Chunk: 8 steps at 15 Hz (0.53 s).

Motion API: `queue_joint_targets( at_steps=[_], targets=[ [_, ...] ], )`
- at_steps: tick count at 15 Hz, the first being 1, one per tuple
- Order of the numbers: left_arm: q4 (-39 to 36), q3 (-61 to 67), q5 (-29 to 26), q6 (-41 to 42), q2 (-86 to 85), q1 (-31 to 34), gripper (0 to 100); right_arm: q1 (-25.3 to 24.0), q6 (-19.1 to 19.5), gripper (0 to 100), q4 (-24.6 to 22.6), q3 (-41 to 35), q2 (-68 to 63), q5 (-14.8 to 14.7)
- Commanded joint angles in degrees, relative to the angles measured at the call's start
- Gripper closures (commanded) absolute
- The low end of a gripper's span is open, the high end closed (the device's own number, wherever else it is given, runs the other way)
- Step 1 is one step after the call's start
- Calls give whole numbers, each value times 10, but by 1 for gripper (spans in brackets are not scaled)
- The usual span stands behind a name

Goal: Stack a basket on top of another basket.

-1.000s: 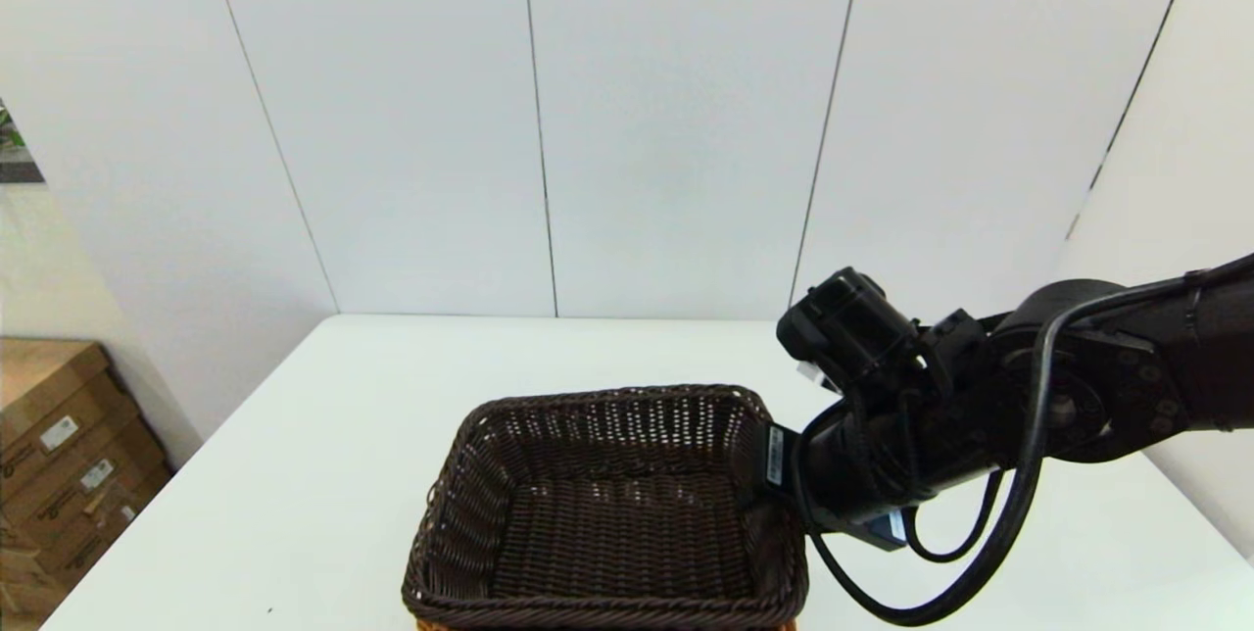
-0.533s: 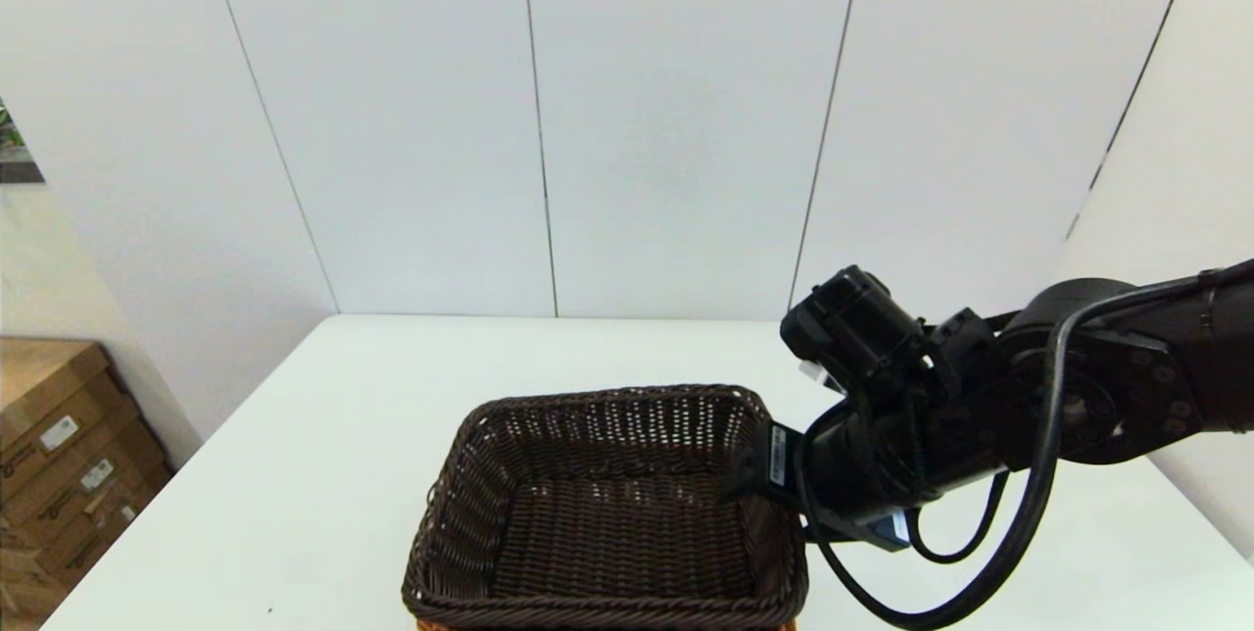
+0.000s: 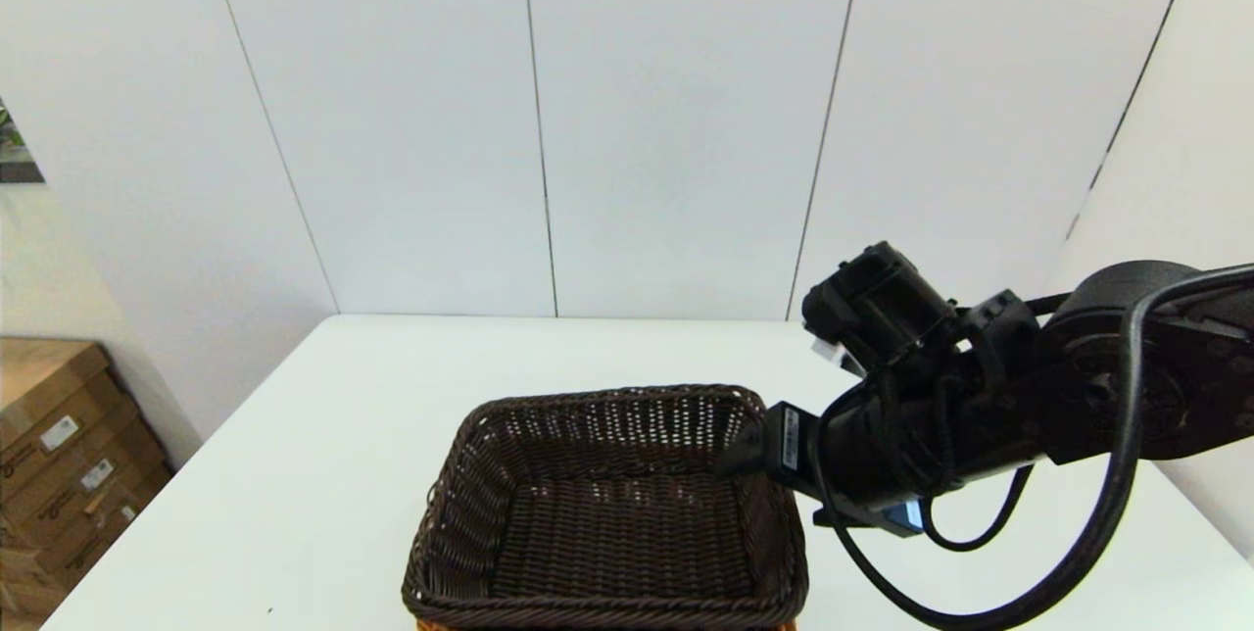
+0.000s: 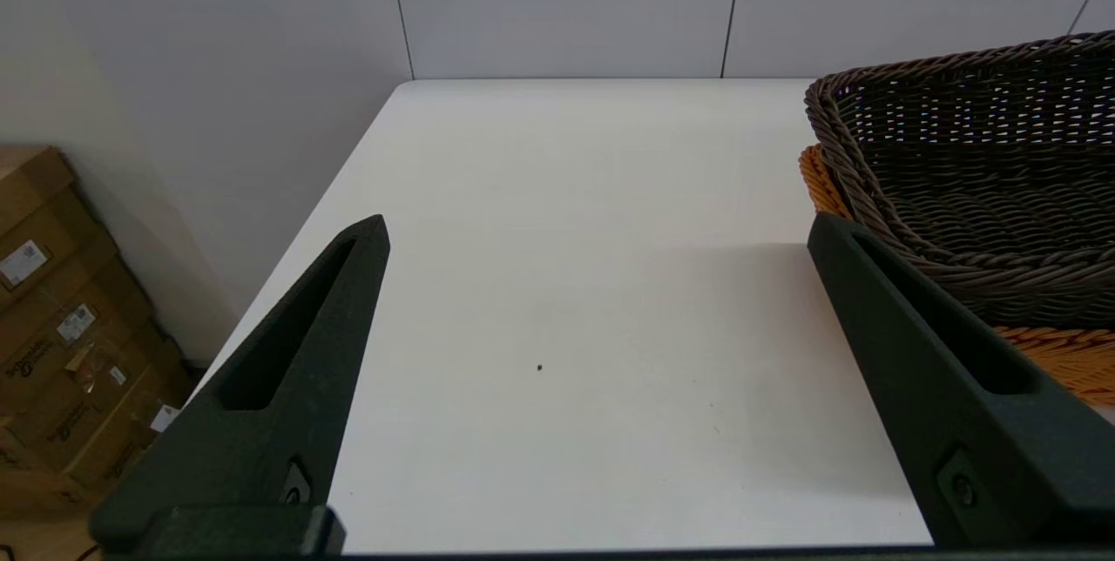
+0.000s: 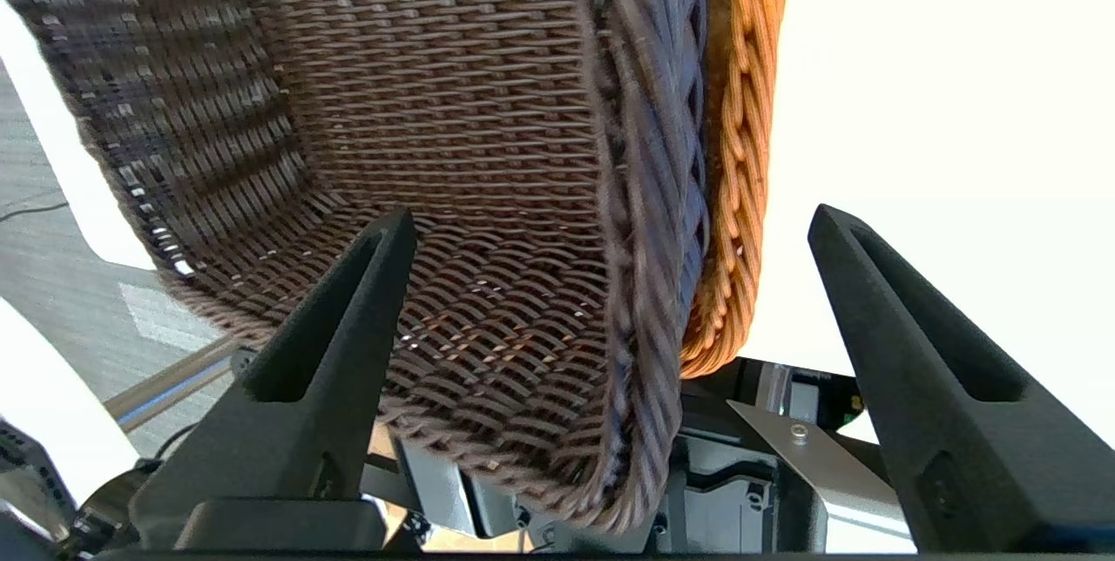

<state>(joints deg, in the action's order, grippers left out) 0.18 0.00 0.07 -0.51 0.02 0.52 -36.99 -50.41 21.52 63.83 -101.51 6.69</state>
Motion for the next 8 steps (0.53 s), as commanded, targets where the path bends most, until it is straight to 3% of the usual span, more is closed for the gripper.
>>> queue_joint_targets(
  at_steps=[1,4,6,8],
  targets=[
    [0,1,0,0,-1,0,0,0,7,0,3,9,32,-20],
    [0,1,0,0,-1,0,0,4,37,0,3,11,45,-51],
    [0,1,0,0,-1,1,0,17,77,0,4,26,58,-78],
    [0,1,0,0,-1,0,0,31,147,0,7,46,91,-121]
  ],
)
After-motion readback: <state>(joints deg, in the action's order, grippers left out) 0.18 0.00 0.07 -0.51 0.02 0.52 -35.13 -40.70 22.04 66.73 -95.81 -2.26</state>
